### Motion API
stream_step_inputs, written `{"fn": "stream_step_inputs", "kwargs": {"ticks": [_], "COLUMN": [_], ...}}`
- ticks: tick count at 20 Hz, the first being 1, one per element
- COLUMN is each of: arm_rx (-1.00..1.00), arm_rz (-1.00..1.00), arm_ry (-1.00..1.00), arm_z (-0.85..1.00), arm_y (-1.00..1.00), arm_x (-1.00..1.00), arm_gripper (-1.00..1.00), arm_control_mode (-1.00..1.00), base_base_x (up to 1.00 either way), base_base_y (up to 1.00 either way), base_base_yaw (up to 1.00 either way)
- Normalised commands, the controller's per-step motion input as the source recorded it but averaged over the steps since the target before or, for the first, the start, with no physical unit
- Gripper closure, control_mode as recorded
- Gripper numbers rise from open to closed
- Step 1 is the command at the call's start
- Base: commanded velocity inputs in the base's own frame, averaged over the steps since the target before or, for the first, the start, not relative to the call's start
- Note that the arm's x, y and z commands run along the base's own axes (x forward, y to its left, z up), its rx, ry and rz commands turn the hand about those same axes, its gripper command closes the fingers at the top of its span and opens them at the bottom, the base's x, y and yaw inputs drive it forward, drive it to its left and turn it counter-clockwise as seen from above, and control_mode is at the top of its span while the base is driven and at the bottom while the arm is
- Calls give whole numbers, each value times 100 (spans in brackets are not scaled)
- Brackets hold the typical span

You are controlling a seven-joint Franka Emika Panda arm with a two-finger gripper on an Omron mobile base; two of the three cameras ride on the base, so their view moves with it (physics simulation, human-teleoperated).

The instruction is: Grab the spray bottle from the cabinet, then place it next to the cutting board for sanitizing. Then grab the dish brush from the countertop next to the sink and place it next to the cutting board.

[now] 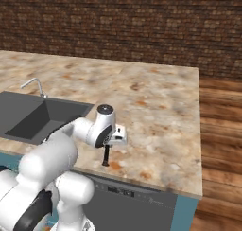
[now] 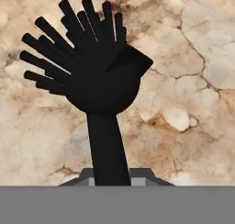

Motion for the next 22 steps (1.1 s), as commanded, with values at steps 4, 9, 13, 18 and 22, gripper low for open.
{"fn": "stream_step_inputs", "kwargs": {"ticks": [4,9,13,18,22], "arm_rx": [0,0,0,-2,-6], "arm_rz": [11,11,9,6,4], "arm_ry": [-23,-19,-12,-14,-23], "arm_z": [100,100,100,100,100], "arm_y": [0,0,0,0,13], "arm_x": [-65,-62,-51,-54,-62], "arm_gripper": [100,100,100,100,100], "arm_control_mode": [-100,-100,-100,-100,-100], "base_base_x": [0,0,0,0,0], "base_base_y": [0,0,0,0,0], "base_base_yaw": [0,0,0,0,0]}}
